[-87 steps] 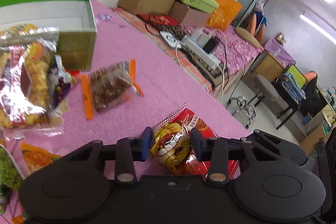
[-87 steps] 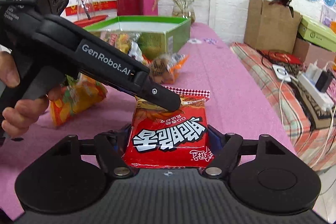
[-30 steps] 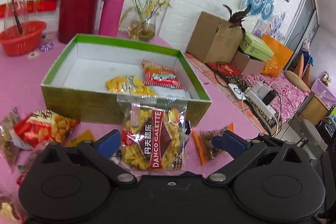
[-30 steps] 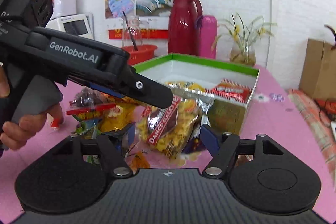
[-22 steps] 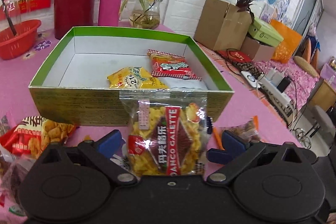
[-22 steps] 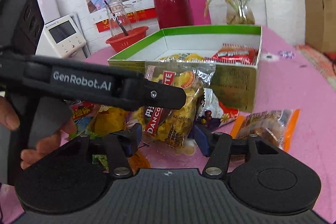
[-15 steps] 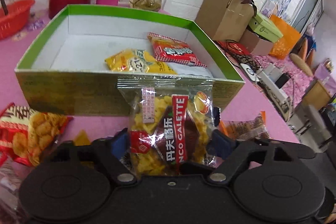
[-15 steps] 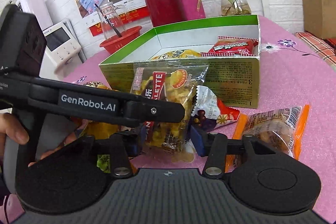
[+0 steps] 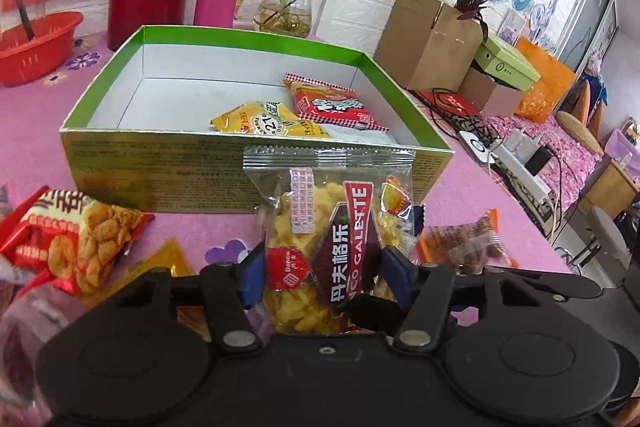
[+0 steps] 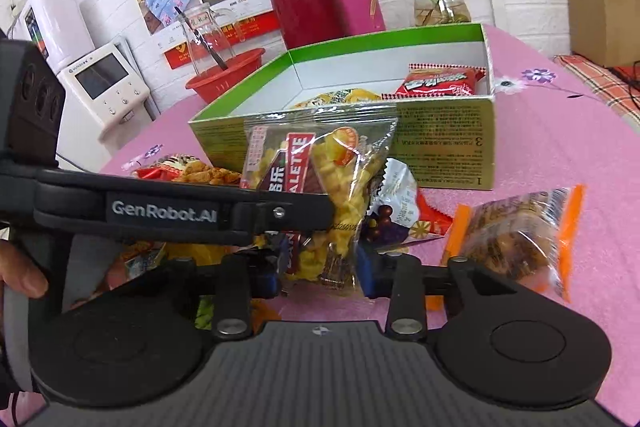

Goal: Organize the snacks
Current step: 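Lift the DANCO GALETTE bag into the green box and open the left tool, then grasp a green snack bag with the left tool while the right grasps an orange bag, then carry the green and orange bags over the green box and open both tools, then grasp a blue-white bag with the left tool while the right grasps a yellow bag, then carry both bags over the green box and open both tools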

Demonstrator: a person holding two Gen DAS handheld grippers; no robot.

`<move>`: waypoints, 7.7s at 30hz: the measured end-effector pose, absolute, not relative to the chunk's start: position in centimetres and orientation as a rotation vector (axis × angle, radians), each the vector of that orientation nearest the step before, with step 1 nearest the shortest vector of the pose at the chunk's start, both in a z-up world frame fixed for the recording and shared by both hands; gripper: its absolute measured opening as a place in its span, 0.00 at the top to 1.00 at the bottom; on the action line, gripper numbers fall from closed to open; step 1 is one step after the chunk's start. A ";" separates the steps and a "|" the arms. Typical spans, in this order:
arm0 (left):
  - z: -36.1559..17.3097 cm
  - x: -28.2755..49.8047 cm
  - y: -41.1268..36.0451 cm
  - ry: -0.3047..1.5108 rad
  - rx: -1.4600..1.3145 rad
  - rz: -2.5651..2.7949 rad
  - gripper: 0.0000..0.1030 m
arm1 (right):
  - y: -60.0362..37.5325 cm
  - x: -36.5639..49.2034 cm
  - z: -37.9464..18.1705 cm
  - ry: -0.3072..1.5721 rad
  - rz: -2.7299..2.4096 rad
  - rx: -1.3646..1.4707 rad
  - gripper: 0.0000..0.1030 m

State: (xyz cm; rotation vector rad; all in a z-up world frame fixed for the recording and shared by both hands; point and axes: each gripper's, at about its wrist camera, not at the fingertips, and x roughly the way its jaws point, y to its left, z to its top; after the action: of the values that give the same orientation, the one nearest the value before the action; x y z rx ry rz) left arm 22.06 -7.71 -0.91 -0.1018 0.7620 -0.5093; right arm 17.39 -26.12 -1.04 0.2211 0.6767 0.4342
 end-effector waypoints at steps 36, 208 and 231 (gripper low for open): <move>4.6 30.2 -2.9 0.596 -0.104 -0.372 0.00 | -22.9 26.3 2.2 0.468 0.452 0.073 0.00; -2.0 9.3 1.3 0.684 -0.181 -0.289 0.70 | -22.5 11.8 1.0 0.591 0.569 -0.090 0.38; 6.9 25.3 -3.6 0.492 -0.158 -0.363 0.69 | -25.0 24.6 4.7 0.389 0.312 0.028 0.38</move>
State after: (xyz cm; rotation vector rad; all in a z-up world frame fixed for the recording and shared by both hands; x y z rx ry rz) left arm 25.33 -3.57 6.94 -0.1578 0.4918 -0.3629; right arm 24.61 -24.99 4.67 0.0282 0.3885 0.3123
